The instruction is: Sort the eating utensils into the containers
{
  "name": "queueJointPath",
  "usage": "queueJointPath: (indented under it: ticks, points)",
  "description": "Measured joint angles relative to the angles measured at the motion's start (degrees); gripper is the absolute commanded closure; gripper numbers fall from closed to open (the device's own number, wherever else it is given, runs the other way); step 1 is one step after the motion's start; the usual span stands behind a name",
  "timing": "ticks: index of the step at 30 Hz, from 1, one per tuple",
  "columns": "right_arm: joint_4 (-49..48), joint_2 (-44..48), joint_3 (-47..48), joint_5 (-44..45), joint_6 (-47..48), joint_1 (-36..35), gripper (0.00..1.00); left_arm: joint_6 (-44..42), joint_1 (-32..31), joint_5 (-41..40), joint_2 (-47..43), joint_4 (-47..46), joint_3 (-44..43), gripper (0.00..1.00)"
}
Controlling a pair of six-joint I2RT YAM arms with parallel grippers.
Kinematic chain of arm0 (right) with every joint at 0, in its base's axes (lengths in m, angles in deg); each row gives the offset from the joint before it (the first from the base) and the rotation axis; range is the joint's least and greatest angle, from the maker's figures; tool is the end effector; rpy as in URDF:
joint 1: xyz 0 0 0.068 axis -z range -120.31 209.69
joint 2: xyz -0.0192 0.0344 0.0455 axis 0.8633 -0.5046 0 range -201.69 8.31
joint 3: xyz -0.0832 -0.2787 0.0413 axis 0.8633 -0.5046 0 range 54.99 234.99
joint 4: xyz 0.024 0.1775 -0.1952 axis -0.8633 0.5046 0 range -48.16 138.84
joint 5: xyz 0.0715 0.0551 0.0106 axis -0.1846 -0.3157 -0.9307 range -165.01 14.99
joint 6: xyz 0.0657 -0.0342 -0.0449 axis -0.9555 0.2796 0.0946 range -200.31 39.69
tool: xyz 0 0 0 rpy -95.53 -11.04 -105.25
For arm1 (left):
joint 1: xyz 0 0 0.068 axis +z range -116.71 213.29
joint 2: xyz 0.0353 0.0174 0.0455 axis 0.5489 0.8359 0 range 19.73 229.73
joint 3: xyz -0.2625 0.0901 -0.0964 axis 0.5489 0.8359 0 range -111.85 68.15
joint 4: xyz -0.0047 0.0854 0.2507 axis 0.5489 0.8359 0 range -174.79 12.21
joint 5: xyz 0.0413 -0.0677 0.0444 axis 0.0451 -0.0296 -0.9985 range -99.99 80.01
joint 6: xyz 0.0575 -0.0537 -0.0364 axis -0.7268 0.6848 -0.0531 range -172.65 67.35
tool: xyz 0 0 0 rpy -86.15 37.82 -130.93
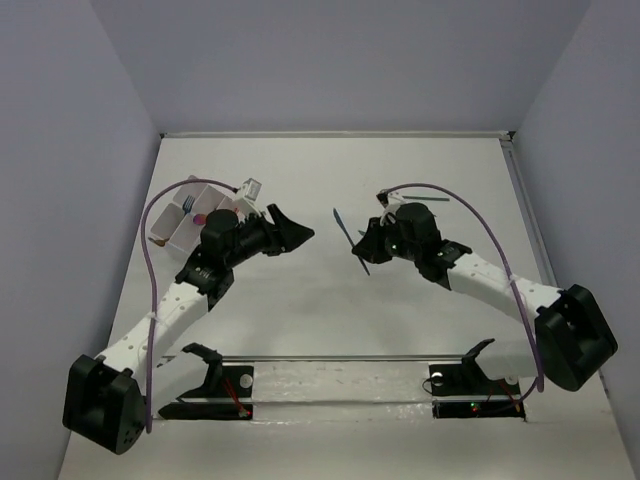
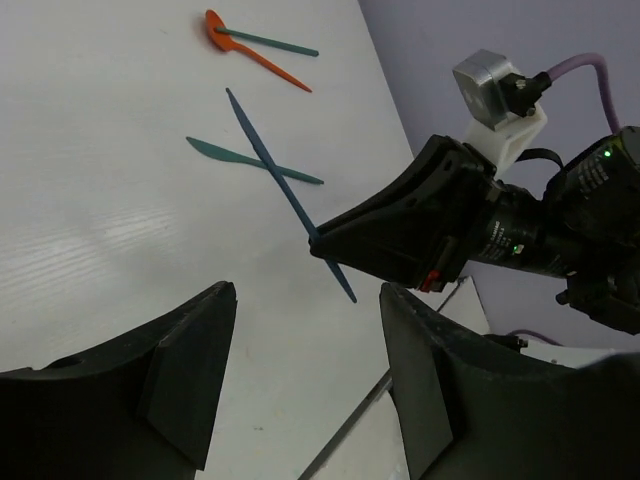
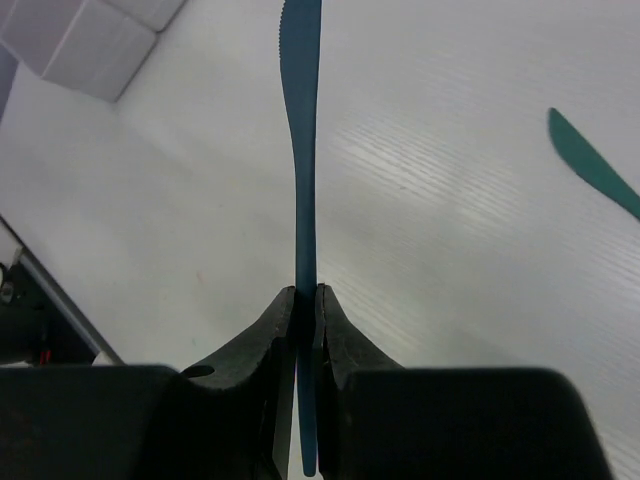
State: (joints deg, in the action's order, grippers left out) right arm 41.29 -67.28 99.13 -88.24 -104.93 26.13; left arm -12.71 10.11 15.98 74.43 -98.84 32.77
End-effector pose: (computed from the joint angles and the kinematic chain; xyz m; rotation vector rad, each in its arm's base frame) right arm 0.2568 0.1915 0.2353 -0.3167 2.1891 0.8323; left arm 0.2182 -0.1299 0.3079 0.1098 1.7975 -1.1875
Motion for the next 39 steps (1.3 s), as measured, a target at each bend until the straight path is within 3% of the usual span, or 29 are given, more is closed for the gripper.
queueJointPath:
  ticks: [8, 18, 21, 22, 25, 30, 34, 35, 39]
  points:
    - [-4.28, 0.61, -0.02, -3.26, 0.04, -6.51, 0.93, 2.73, -4.68, -2.67, 9.84, -4.61, -0.55, 0.36]
    - [-6.23, 1.01, -0.66, -3.82, 0.7, -8.92, 0.93, 2.47, -6.1, -8.63, 15.41, -5.46, -4.57, 0.46]
    - [-6.4, 1.01, -0.96, -4.07, 0.87, -9.29, 0.93, 2.32, -6.69, -9.94, 16.52, -5.9, -4.96, 0.59]
    - [-6.49, 1.01, -1.03, -4.17, 0.87, -9.46, 0.93, 2.29, -6.82, -10.21, 16.79, -5.9, -5.01, 0.71]
    - [-6.91, 1.01, -1.03, -4.2, 0.87, -9.73, 0.93, 1.97, -7.15, -11.17, 17.57, -5.92, -5.29, 0.91]
    - [-7.32, 0.98, -1.36, -4.11, 0.87, -10.03, 0.93, 2.43, -7.82, -11.43, 17.92, -5.92, -6.71, 0.94]
    - [-7.98, 0.98, -1.57, -4.11, 0.83, -10.03, 0.65, 2.25, -7.96, -11.93, 17.73, -5.29, -6.99, 0.94]
    - [-8.09, 0.98, -1.64, -4.13, 0.85, -10.03, 0.53, 2.1, -7.98, -12.33, 17.38, -4.74, -6.99, 0.94]
    - [-8.48, 1.84, -2.23, -4.46, 1.03, -10.1, 0.29, -0.66, -7.91, -16.28, 14.08, -0.33, -7.17, 0.94]
